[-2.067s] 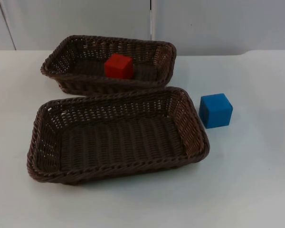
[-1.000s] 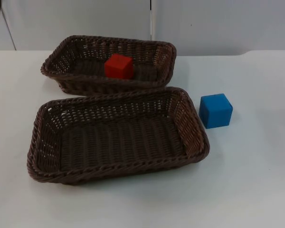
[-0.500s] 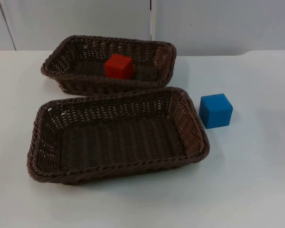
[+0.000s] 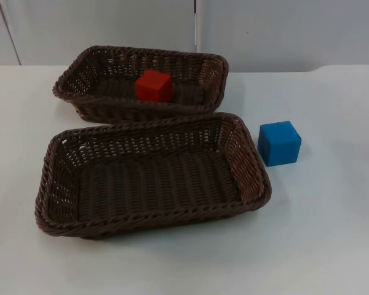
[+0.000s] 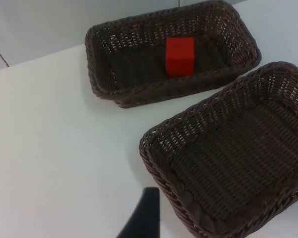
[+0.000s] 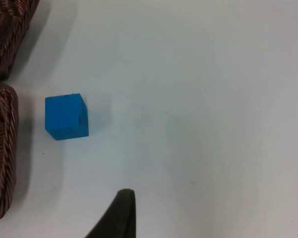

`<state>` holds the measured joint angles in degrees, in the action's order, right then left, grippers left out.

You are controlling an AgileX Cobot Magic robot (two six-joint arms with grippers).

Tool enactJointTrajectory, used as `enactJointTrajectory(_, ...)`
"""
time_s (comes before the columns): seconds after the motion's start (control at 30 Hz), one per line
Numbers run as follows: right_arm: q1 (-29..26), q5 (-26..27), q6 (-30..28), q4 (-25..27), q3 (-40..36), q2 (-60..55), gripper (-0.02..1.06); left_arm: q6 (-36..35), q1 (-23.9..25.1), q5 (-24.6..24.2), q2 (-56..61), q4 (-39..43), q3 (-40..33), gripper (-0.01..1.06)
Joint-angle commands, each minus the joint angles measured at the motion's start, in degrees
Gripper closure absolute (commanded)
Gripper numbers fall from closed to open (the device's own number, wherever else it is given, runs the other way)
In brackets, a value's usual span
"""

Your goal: Pick up one cube with the left hand and place it into the upper basket. Pick up one cube with the right hand and place it into the lower basket.

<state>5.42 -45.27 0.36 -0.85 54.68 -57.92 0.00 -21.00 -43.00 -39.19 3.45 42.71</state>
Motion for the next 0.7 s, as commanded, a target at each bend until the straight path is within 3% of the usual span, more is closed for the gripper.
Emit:
enactJointTrajectory(0.0, -0.25, -0.07, 0.17, -0.03, 0.14, 0.19, -0.01, -0.45, -0.19, -0.41, 0.31, 0.17, -0.23, 0.19)
enactJointTrajectory(0.33, -0.25, -0.28, 0.17, 1.68, 0.26, -0.63, -0.01, -0.45, -0.19, -2.28, 0.31, 0.29, -0.23, 0.19)
enactJointTrajectory(0.67, -0.18, 2.41, 0.05, 4.60, 0.26, -11.17, -0.01, -0.45, -0.19, -2.16, 0.31, 0.37, -0.23, 0.19)
